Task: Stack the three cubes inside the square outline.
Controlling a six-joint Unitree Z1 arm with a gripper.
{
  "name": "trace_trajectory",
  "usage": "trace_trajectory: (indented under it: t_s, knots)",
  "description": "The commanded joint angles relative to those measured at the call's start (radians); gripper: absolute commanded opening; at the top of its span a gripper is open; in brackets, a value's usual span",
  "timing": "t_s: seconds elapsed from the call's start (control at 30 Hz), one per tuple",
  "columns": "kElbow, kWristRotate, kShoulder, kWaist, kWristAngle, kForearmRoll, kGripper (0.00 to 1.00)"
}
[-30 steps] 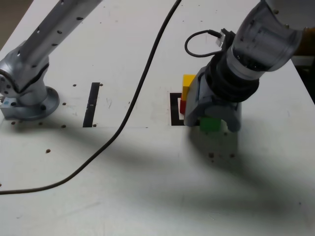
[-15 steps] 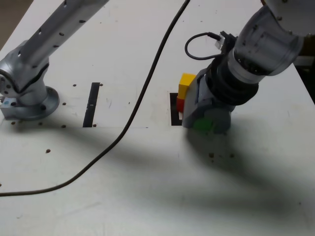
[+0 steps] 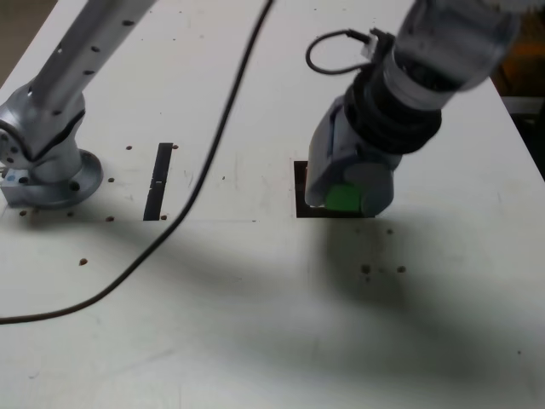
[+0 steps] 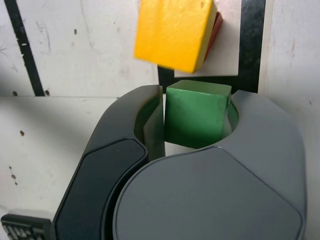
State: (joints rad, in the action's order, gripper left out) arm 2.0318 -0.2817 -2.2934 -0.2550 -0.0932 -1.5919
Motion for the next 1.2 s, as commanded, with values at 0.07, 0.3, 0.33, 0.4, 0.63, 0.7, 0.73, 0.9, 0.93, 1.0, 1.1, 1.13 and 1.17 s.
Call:
trace_trajectory:
  t_s: [0.07, 0.3, 0.33, 0.4, 0.63, 0.7, 0.73, 0.9, 0.93, 1.0, 1.1, 1.13, 1.17]
  knots:
    - [-0.009, -0.008, 0.073, -0.016, -0.002, -0.026, 0.17]
    - [-0.096, -0.031, 0.228, -0.03, 0.041, -0.042, 0.17]
    - [-0.116, -0.031, 0.249, -0.029, 0.056, -0.043, 0.17]
    - [-0.146, -0.029, 0.275, -0.025, 0.083, -0.043, 0.17]
    - [-0.186, -0.009, 0.271, 0.014, 0.121, -0.033, 0.17]
    - [-0.183, -0.002, 0.262, 0.023, 0.121, -0.028, 0.17]
    - [-0.179, 0.003, 0.257, 0.027, 0.122, -0.025, 0.17]
    - [-0.142, 0.022, 0.223, 0.044, 0.123, -0.012, 0.17]
    - [-0.137, 0.024, 0.218, 0.048, 0.123, -0.011, 0.17]
    - [-0.131, 0.03, 0.21, 0.057, 0.122, -0.012, 0.17]
    - [-0.125, 0.037, 0.199, 0.063, 0.119, -0.013, 0.17]
    - [-0.121, 0.038, 0.193, 0.063, 0.117, -0.013, 0.17]
    - [-0.115, 0.041, 0.183, 0.063, 0.114, -0.013, 0.17]
